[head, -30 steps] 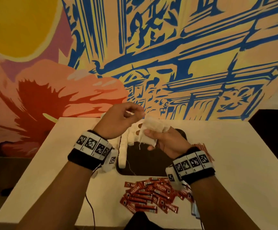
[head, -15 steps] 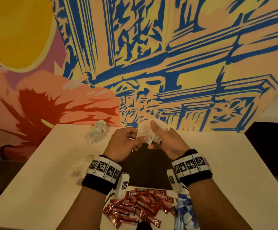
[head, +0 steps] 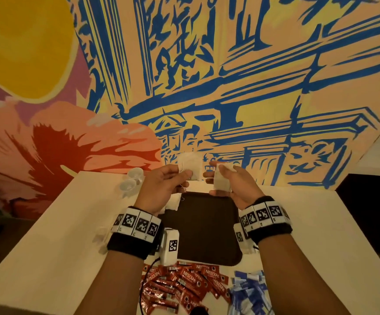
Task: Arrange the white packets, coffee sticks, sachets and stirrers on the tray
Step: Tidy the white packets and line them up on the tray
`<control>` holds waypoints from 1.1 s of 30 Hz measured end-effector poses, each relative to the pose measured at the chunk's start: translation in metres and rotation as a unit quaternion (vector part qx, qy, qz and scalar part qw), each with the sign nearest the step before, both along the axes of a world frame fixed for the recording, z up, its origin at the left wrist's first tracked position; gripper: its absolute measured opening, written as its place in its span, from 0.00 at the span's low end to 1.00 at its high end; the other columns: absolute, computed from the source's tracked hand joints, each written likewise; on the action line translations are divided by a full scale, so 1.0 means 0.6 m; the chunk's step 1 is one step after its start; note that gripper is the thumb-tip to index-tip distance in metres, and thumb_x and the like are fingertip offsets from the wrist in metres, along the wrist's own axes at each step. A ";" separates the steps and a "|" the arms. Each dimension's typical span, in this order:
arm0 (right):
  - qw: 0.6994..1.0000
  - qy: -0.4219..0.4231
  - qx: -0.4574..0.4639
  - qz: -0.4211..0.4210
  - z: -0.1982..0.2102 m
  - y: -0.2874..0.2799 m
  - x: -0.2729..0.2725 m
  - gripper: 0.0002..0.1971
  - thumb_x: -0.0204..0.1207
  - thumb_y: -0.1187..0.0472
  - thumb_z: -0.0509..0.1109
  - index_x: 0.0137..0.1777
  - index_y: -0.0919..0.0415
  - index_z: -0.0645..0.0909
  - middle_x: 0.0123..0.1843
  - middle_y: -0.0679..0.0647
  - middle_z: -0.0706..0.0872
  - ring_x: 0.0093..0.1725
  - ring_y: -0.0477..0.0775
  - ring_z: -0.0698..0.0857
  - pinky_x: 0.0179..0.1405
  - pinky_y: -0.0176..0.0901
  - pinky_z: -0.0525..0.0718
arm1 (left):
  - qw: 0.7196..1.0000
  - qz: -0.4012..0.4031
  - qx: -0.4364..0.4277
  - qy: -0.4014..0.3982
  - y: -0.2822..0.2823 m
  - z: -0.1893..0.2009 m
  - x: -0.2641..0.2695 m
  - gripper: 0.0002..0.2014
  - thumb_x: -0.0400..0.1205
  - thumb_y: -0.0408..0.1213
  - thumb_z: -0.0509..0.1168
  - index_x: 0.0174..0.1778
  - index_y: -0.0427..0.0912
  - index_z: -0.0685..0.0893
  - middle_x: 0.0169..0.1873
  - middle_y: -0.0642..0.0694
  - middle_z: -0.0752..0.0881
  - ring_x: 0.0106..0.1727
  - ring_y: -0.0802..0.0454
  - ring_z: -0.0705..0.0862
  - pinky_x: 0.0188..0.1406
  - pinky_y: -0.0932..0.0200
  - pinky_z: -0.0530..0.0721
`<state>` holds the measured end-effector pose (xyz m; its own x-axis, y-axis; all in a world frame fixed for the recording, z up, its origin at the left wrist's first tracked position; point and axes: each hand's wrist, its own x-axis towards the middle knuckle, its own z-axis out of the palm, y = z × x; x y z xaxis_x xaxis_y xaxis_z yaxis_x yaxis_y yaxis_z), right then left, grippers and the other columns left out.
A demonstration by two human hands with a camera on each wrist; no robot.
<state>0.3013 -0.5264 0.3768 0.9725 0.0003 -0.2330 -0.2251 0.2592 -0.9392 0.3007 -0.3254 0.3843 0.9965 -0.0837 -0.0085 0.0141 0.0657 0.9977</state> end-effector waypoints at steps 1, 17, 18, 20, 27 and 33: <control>1.000 -0.013 0.001 0.006 0.005 0.000 0.000 0.13 0.91 0.57 0.62 0.69 0.56 0.85 0.51 0.54 0.94 0.52 0.56 0.92 0.37 0.47 0.91 | 1.000 0.003 0.005 -0.004 -0.004 0.004 0.002 0.12 0.78 0.33 0.76 0.53 0.29 0.87 0.39 0.38 0.90 0.38 0.51 0.87 0.37 0.62 0.87; 0.994 -0.095 0.003 0.045 -0.010 -0.013 -0.025 0.12 0.76 0.65 0.80 0.59 0.62 0.88 0.47 0.57 0.92 0.43 0.52 0.87 0.30 0.40 0.86 | 0.995 -0.045 0.083 0.001 -0.040 0.004 -0.016 0.13 0.79 0.33 0.76 0.56 0.32 0.85 0.37 0.34 0.91 0.31 0.49 0.86 0.31 0.59 0.86; 0.995 -0.094 0.004 0.037 -0.013 -0.016 -0.023 0.13 0.76 0.65 0.80 0.59 0.62 0.88 0.47 0.57 0.92 0.43 0.52 0.87 0.30 0.40 0.86 | 0.996 -0.045 0.081 0.007 -0.039 0.005 -0.016 0.14 0.78 0.33 0.76 0.56 0.33 0.84 0.36 0.35 0.91 0.30 0.49 0.86 0.30 0.59 0.86; 0.996 -0.090 0.002 0.025 -0.015 -0.021 -0.021 0.13 0.75 0.65 0.81 0.59 0.62 0.88 0.47 0.57 0.93 0.44 0.53 0.87 0.31 0.41 0.86 | 0.996 -0.044 0.082 0.005 -0.036 0.012 -0.014 0.12 0.78 0.32 0.76 0.55 0.34 0.86 0.35 0.36 0.91 0.29 0.50 0.85 0.30 0.60 0.85; 0.995 -0.079 -0.030 0.049 -0.023 -0.041 -0.022 0.14 0.76 0.66 0.80 0.61 0.63 0.87 0.52 0.60 0.92 0.47 0.54 0.90 0.36 0.43 0.88 | 1.000 -0.016 -0.012 -0.002 -0.035 0.037 0.011 0.09 0.83 0.31 0.70 0.57 0.33 0.88 0.38 0.41 0.90 0.34 0.53 0.84 0.35 0.62 0.85; 0.993 -0.054 0.004 0.103 -0.028 -0.051 -0.030 0.07 0.77 0.69 0.78 0.53 0.66 0.87 0.49 0.59 0.92 0.44 0.53 0.90 0.35 0.43 0.90 | 0.998 0.011 -0.061 -0.013 -0.037 0.025 0.038 0.11 0.84 0.29 0.67 0.61 0.31 0.86 0.45 0.40 0.91 0.44 0.49 0.89 0.47 0.59 0.88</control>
<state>0.2832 -0.5569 0.3599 0.9709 0.2038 -0.1258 -0.1717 0.2262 -0.9588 0.3236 -0.3479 0.3994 0.9978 -0.0616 0.0260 -0.0140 0.1872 0.9822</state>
